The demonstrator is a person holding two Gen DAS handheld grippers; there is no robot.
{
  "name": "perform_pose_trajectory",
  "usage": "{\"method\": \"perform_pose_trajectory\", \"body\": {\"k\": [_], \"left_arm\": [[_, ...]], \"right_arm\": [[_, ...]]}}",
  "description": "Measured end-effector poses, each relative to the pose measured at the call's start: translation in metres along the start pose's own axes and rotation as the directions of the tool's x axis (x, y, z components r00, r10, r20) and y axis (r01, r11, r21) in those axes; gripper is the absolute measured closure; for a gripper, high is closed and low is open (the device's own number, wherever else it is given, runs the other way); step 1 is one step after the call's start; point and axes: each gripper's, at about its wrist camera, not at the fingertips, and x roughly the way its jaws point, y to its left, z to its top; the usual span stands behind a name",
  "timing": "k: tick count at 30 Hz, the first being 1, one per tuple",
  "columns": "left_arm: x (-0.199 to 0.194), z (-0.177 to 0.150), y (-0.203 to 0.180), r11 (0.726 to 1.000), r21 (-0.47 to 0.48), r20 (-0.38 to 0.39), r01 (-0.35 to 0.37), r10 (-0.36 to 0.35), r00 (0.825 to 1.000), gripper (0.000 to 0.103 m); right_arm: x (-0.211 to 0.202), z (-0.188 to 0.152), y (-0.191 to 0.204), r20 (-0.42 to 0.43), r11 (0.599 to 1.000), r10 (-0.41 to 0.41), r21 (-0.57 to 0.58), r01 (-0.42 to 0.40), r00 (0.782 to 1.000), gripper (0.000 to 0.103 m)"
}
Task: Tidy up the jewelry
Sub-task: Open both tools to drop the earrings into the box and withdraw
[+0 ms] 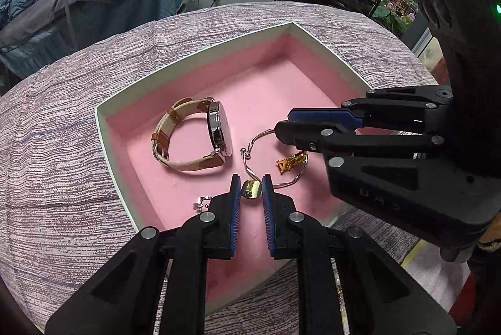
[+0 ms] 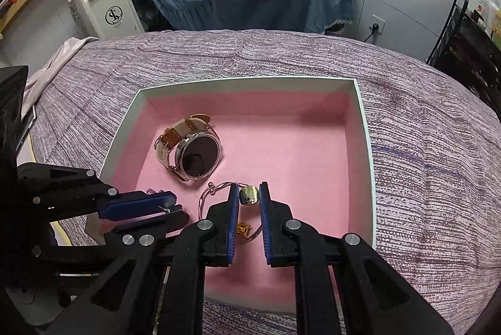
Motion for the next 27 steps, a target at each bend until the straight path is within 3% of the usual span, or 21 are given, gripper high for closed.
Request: {"method": "perform_pose_trajectory", "body": {"k": [12, 16, 19, 23, 27], "left_arm": [[-0.005, 0.0, -0.002, 1.0, 0.009, 0.003, -0.018, 0.018, 1.0, 0.085], [-0.02, -0.004, -0.006, 0.998, 0.028, 0.052, -0.061, 0.06, 0.997, 0.045], [-0.041, -0.009, -0.007, 0.995, 0.03, 0.105, -0.092, 0.088, 0.991, 0.039], [-0.078, -0.026, -0.014, 0.993, 0.006, 0.217, -0.116, 0.112, 0.97, 0.019], [-0.096, -0.051, -0.022, 0.995, 0.0, 0.263, -0.104, 0.1, 0.96, 0.016]], "right_arm": [[0.011, 0.001, 0.007, -0.014, 0.999, -0.029, -0.026, 0.028, 0.999, 0.089], [0.001, 0.003, 0.004, 0.016, 1.0, -0.017, -0.014, 0.017, 1.0, 0.077], [-0.013, 0.007, 0.001, 0.056, 1.0, -0.026, -0.008, 0.027, 0.998, 0.064], [-0.039, 0.004, -0.009, 0.123, 0.999, -0.015, 0.04, 0.01, 0.992, 0.049], [-0.062, -0.009, -0.009, 0.176, 0.998, -0.019, 0.056, 0.01, 0.984, 0.043]]}}
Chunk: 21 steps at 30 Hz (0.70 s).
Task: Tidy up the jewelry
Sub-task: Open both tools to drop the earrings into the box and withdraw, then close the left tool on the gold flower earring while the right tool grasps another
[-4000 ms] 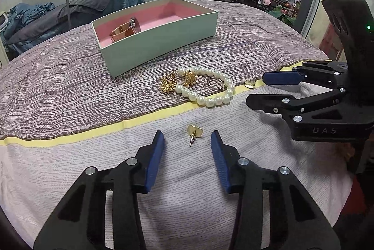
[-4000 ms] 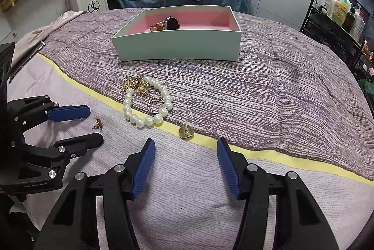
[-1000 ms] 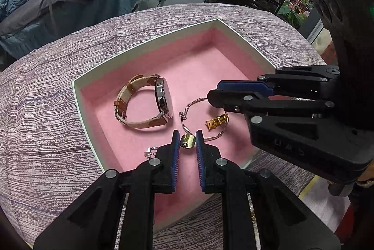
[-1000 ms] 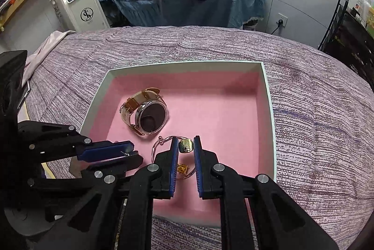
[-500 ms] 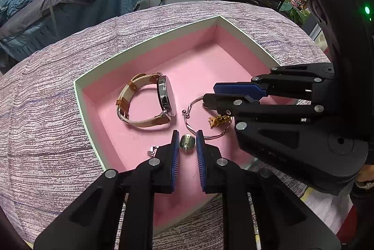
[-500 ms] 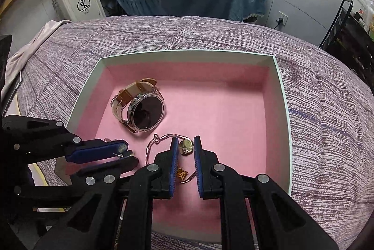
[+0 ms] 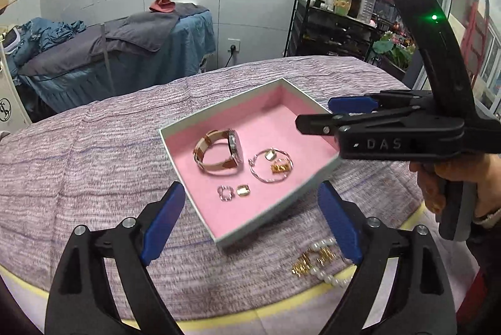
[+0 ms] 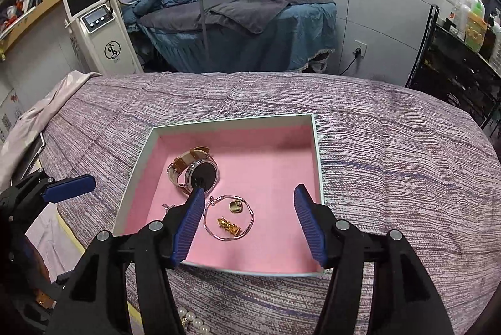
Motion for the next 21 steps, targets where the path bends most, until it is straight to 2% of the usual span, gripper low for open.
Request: {"method": "perform_pose_trajectory", "body": {"k": [5, 12, 17, 19, 21], "left_arm": [[-0.013, -0.032, 0.004, 0.998, -0.065, -0.011, 0.002, -0.003, 1.0, 0.014], [-0.012, -0.077, 0.003, 0.998, -0.069, -0.078, -0.007, 0.002, 0.997, 0.014], [-0.011, -0.097, 0.0, 0.997, -0.081, -0.085, 0.011, -0.018, 0.996, 0.014], [-0.01, -0.103, -0.005, 0.998, -0.06, -0.088, 0.003, -0.008, 0.996, 0.018], [-0.008, -0.106, -0.011, 1.0, -0.031, -0.092, -0.003, 0.0, 0.996, 0.023]], "right_arm": [[-0.029, -0.025, 0.003, 0.046, 1.0, -0.016, -0.019, 0.017, 0.999, 0.037], [-0.043, -0.074, 0.008, 0.034, 0.998, -0.027, -0.05, 0.028, 0.999, 0.036], [-0.046, -0.102, 0.015, 0.013, 0.998, -0.018, -0.066, 0.019, 1.0, 0.037], [-0.048, -0.11, 0.021, 0.011, 0.996, -0.013, -0.084, 0.014, 1.0, 0.038], [-0.05, -0.117, 0.03, 0.01, 0.994, -0.006, -0.11, 0.007, 1.0, 0.046]]}}
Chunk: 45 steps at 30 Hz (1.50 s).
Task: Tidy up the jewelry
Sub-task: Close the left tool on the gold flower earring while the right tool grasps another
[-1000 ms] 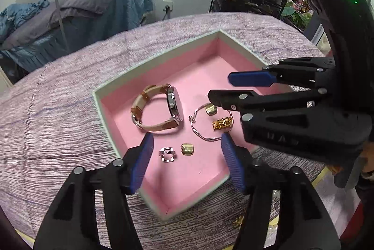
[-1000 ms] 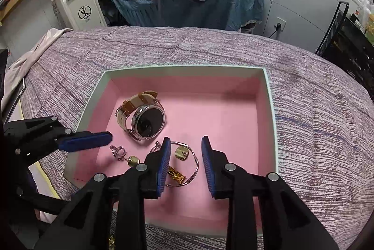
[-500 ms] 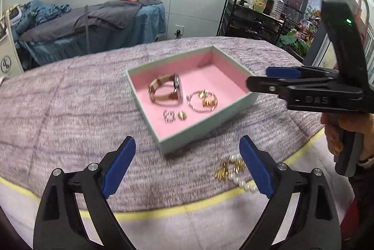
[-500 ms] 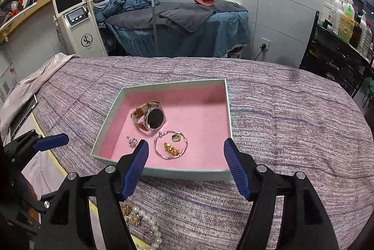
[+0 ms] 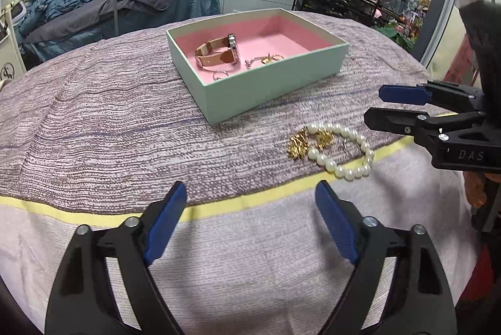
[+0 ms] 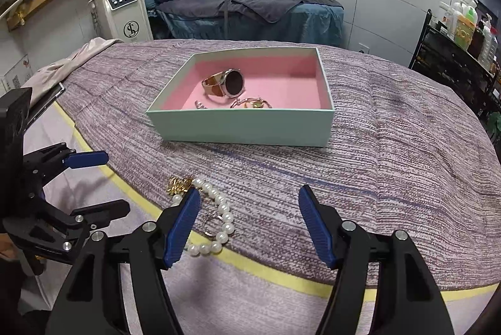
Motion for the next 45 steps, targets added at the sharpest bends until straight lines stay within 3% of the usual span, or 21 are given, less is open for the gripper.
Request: {"method": "perform_pose_trajectory", "body": {"k": [5, 11, 25, 30, 35, 45], "left_arm": [[0.003, -0.002, -0.008, 0.999, 0.041, -0.006, 0.01, -0.01, 1.0, 0.034], [0.012, 0.004, -0.013, 0.996, 0.09, -0.02, 0.007, -0.005, 1.0, 0.054], [0.037, 0.024, -0.033, 0.97, 0.241, -0.024, 0.025, -0.02, 1.0, 0.062], [0.041, 0.028, -0.032, 0.97, 0.235, -0.025, 0.059, -0.055, 0.998, 0.069], [0.04, 0.028, -0.036, 0.963, 0.256, -0.022, 0.08, -0.077, 0.997, 0.085], [0.03, 0.022, -0.034, 0.966, 0.248, 0.003, 0.077, -0.08, 0.997, 0.085]], "right_arm": [[-0.003, -0.006, 0.022, -0.005, 0.997, 0.058, -0.052, -0.058, 0.998, 0.059], [0.017, -0.006, 0.03, -0.078, 0.991, 0.125, -0.031, -0.127, 0.989, 0.079], [0.046, -0.002, 0.029, -0.135, 0.995, 0.094, -0.008, -0.096, 0.986, 0.086], [0.048, 0.0, 0.027, -0.126, 0.995, 0.095, -0.008, -0.096, 0.988, 0.09], [0.047, -0.001, 0.026, -0.117, 0.995, 0.1, -0.009, -0.102, 0.988, 0.091], [0.029, -0.002, 0.023, -0.075, 0.993, 0.115, 0.01, -0.115, 0.991, 0.091]]}}
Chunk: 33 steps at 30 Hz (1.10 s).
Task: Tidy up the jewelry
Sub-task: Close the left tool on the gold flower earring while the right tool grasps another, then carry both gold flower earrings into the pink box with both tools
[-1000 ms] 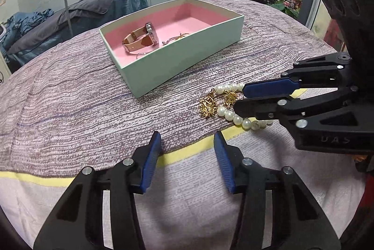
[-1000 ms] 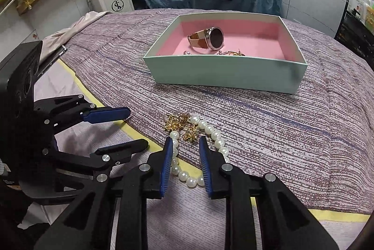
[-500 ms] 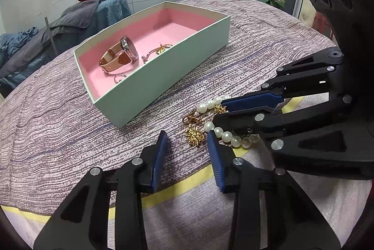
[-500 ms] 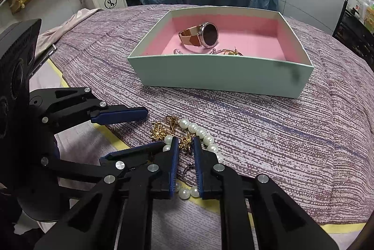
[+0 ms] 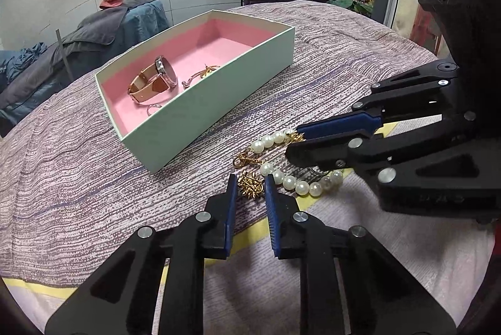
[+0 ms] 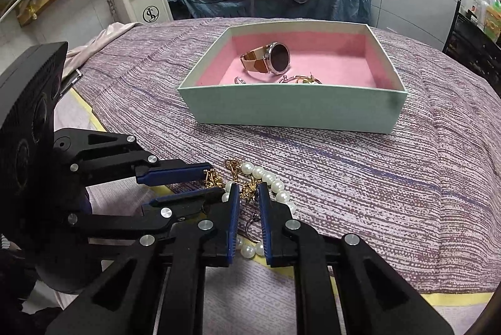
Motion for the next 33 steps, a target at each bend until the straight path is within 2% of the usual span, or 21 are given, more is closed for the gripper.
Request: {"method": "perform_pose_trajectory", "body": {"k": [9, 16, 24, 33], "left_arm": [[-0.03, -0.006, 0.001, 0.999, -0.046, 0.053, -0.009, 0.011, 0.999, 0.085], [-0.041, 0.003, 0.007, 0.997, -0.076, 0.084, -0.025, 0.032, 0.996, 0.085], [-0.043, 0.016, 0.014, 0.997, -0.065, 0.098, -0.043, 0.049, 0.994, 0.085], [-0.04, 0.035, 0.04, 0.992, -0.115, 0.101, -0.049, 0.061, 0.993, 0.085]], "right_arm": [[-0.024, -0.004, -0.002, 0.051, 1.0, 0.007, 0.023, -0.008, 0.999, 0.091], [-0.038, 0.0, -0.001, 0.086, 1.0, 0.006, 0.018, -0.008, 0.996, 0.091], [-0.049, 0.017, -0.009, 0.13, 1.0, 0.0, 0.014, -0.002, 0.992, 0.091], [-0.051, 0.048, -0.026, 0.155, 1.0, -0.019, 0.011, 0.017, 0.988, 0.091]]}}
